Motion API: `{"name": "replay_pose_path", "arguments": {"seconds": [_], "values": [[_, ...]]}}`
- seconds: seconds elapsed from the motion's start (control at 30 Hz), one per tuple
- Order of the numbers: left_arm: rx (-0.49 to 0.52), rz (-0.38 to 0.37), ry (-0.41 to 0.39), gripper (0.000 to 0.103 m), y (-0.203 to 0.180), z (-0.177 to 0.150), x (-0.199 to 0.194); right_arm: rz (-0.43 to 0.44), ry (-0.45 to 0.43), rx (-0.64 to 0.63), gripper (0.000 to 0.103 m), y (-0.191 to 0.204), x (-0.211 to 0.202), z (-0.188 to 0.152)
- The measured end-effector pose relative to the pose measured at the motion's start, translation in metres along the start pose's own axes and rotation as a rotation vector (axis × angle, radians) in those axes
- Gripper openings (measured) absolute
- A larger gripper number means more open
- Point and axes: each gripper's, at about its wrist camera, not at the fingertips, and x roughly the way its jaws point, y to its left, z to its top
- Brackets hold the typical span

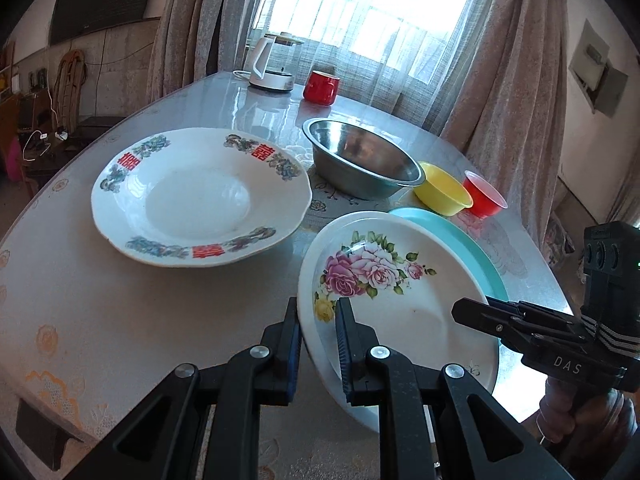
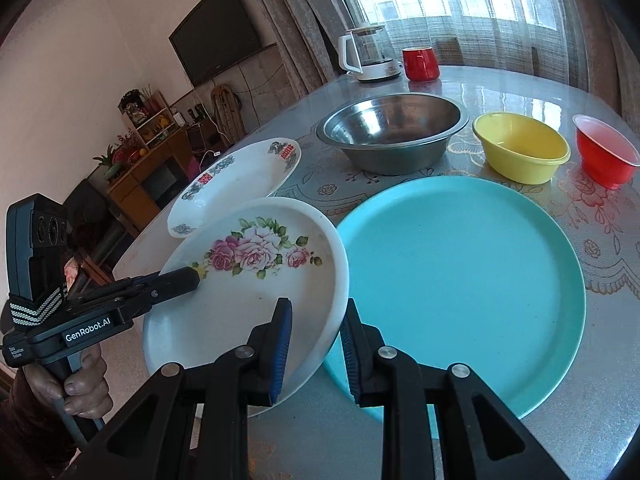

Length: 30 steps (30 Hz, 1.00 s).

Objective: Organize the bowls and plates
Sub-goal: 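Lower the rose-print plate onto the teal plate and open the left gripper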

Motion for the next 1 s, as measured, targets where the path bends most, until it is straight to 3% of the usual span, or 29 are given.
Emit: {"name": "replay_pose_path", "arguments": {"seconds": [0.2,0.47,0.83,1.0], "values": [[0.091,-0.033,-0.003,0.016,-0.038,0.025,0.023,-0.051,-0.057,0.085,0.024,-0.030,-0.024,0.002],[0.178,-0.062,0.053,0.016,-0.081,0.037,0.066,-0.175,-0.087,0.170,0.024,-0.071,-0.038,0.006],[0.191,-0.018,0.133,0.017,-0.090,0.041,0.106,-0.252,-0.043,0.203,0.024,-0.100,-0.021,0.004],[0.223,0.009,0.143,0.017,-0.094,0.037,0.112,-0.346,-0.030,0.133,0.025,-0.093,-0.014,0.008]]}}
